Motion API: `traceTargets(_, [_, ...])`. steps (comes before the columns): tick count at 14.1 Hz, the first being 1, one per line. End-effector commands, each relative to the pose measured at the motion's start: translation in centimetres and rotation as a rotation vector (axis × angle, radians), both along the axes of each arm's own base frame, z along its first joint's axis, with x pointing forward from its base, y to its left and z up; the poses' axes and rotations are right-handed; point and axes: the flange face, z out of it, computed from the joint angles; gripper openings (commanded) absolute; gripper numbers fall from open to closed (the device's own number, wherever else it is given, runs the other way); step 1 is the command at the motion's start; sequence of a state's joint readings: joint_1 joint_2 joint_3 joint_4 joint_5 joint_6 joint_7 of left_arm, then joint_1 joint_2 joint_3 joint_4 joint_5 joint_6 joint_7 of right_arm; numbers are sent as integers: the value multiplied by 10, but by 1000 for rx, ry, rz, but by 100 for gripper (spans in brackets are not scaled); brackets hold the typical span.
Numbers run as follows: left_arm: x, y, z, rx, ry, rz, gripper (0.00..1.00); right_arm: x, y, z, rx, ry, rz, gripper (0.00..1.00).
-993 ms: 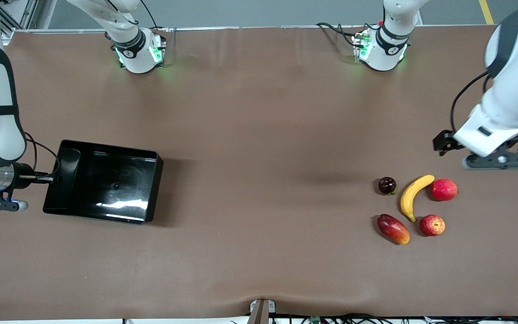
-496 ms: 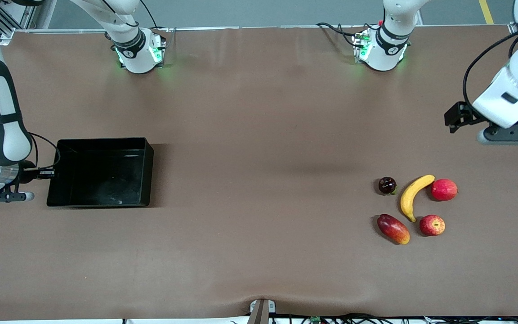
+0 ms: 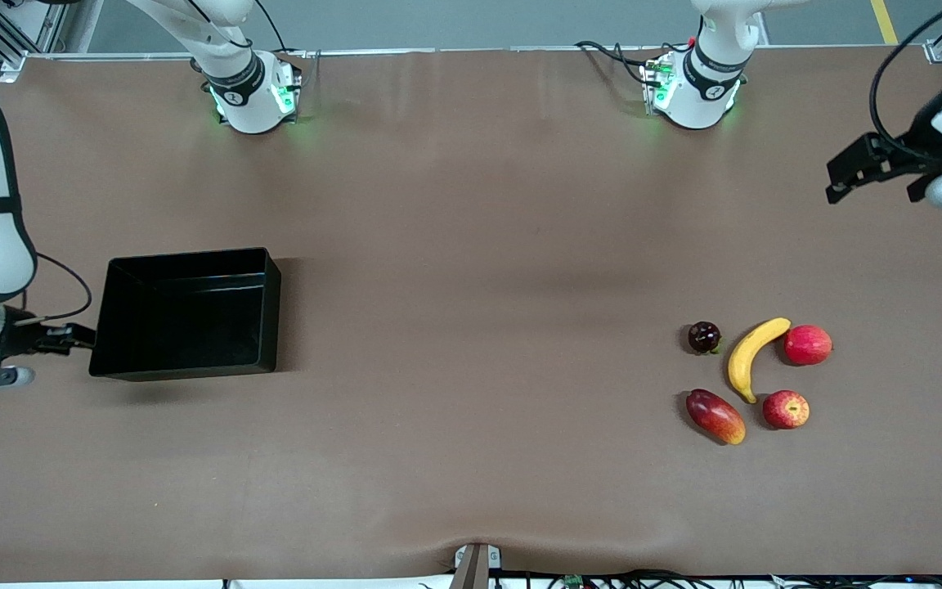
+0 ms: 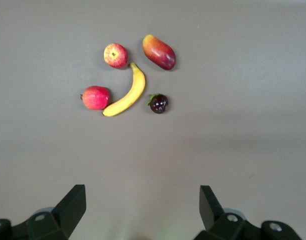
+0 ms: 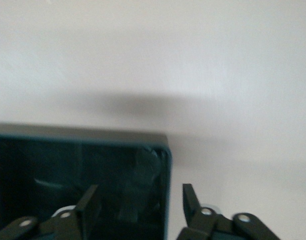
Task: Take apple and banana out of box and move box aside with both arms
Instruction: 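Set down the tray with the right gripper while the left gripper withdraws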
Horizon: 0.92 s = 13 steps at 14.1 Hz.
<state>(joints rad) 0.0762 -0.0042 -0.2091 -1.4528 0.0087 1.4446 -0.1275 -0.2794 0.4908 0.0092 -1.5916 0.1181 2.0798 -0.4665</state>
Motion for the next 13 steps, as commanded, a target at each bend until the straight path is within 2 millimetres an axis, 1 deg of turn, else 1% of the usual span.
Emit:
traceTargets(1, [-23,1,-7,-24,32,9,100,29,34,70,-2,-97,70,100])
traceTargets(2, [-27,1,-10,-23,46,10,100,34,36,86,-6,-123,73,100])
traceTargets(3, [-35,7,-1,-24,29,19,100,39,43,103,-8,-154,78,100])
traceTargets(4, [-41,12,0,-23,25,23,100,38,66,119,-4,-151,95,100])
traceTargets(5, [-43,17,2,-19,21,30,100,30,86,138,1,-123,73,100])
traceTargets(6, [-46,17,7,-12,5,28,100,21,96,149,15,-79,24,100])
traceTargets(8, [-42,22,6,27,-14,35,100,-3,120,178,16,7,-29,100])
traceTargets(11, [-36,22,-5,30,-24,35,100,-40,124,218,-10,85,-35,100])
traceTargets(12, [-35,24,-7,30,-26,31,100,-51,129,230,-15,87,-62,100])
traceTargets(13, [-34,24,-7,30,-27,30,100,-66,139,239,-18,102,-144,100])
